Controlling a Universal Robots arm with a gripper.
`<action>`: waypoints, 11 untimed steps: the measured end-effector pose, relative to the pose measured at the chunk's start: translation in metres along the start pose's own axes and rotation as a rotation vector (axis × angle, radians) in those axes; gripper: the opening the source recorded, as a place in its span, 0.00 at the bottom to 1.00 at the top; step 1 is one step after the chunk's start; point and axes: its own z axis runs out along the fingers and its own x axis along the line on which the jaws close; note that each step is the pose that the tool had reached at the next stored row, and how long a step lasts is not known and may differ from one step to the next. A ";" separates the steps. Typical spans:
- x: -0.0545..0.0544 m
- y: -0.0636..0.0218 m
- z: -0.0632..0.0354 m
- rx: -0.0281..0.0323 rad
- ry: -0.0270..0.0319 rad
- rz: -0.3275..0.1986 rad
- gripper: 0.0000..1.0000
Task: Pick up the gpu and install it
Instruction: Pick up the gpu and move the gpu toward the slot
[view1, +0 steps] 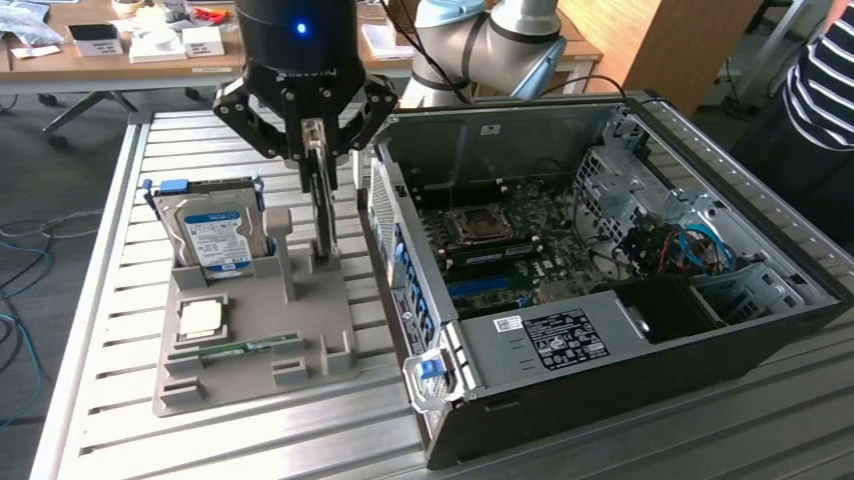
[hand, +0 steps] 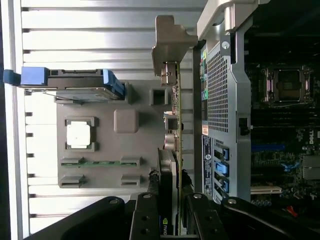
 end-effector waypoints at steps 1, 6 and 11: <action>0.000 0.0001 -0.0024 0.0000 0.0000 0.000 0.27; 0.000 0.0006 -0.0118 0.0000 0.0000 0.000 0.27; 0.000 0.0006 -0.0123 -0.0001 0.0000 0.000 0.27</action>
